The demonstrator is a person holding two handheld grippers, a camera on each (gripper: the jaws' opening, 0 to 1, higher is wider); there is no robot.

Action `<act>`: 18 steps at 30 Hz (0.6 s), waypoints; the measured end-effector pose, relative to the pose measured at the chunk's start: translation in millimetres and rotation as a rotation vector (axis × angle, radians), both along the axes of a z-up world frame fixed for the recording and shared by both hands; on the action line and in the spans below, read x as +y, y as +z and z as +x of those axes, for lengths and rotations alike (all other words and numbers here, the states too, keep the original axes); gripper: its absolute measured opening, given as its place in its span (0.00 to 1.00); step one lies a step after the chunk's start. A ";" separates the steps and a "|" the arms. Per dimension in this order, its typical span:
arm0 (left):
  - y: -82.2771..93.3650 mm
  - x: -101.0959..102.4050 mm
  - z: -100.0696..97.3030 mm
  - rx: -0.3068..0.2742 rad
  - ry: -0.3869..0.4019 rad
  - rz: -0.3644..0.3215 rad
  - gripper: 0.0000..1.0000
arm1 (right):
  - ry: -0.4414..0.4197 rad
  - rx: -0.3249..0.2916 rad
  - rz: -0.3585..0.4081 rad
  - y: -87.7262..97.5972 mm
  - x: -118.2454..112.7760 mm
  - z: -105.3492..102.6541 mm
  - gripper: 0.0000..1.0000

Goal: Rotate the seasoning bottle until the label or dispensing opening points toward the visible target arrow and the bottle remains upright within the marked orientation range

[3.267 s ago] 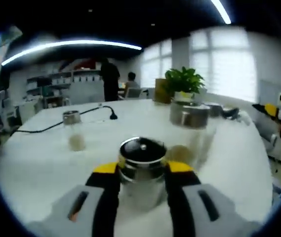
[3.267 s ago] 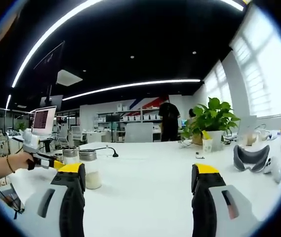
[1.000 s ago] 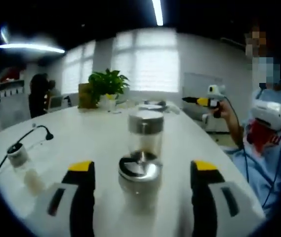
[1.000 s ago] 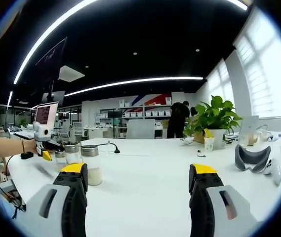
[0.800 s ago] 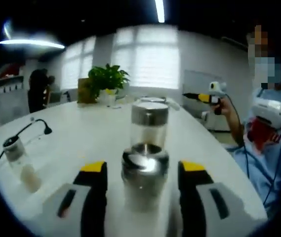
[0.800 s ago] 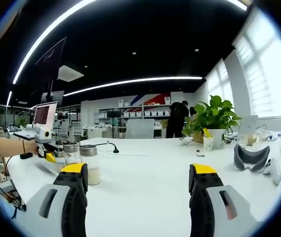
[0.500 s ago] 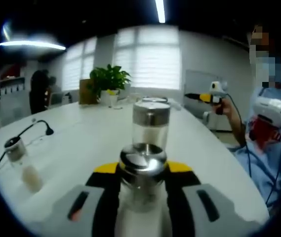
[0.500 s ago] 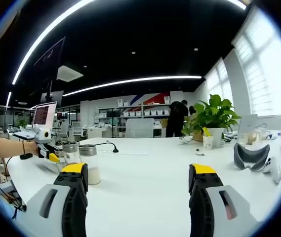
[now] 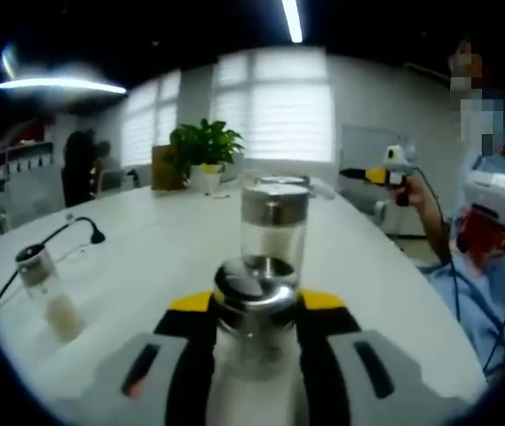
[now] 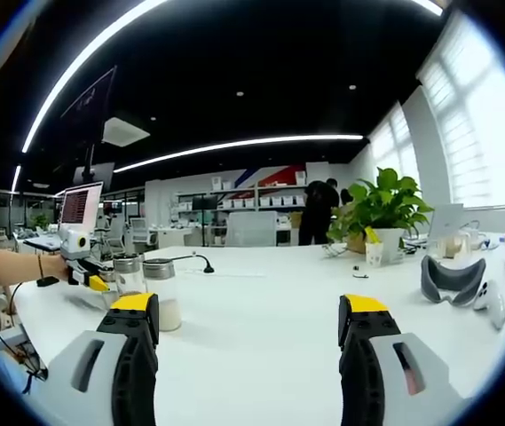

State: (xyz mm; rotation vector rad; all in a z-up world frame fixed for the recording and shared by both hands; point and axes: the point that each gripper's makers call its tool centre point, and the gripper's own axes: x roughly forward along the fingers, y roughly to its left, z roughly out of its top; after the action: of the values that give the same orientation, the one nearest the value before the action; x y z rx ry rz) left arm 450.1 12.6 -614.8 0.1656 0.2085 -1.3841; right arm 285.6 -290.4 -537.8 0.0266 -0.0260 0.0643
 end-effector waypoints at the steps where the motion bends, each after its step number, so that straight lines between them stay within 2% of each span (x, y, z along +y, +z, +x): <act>1: -1.3 1.2 1.0 -0.023 0.007 0.021 0.37 | -0.001 0.002 -0.004 -0.3 -0.2 0.0 0.86; 6: -2.8 3.7 2.3 -0.038 0.067 0.048 0.37 | 0.000 0.006 0.001 -2.3 2.0 1.2 0.85; 11: -2.7 6.5 8.3 -0.025 0.184 0.027 0.36 | 0.008 0.009 0.010 -3.2 4.4 1.7 0.84; 16: -3.1 8.2 9.6 -0.035 0.233 0.037 0.36 | 0.006 0.010 0.011 -3.6 3.8 1.4 0.84; 18: -3.1 9.3 11.5 -0.031 0.275 0.033 0.36 | 0.006 0.011 0.010 -3.6 4.2 1.4 0.84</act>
State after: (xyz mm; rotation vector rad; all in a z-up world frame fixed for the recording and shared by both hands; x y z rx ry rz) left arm 461.6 21.9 -617.9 0.1784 0.2196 -1.1046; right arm 287.0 -286.2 -541.4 0.0370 -0.0157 0.0697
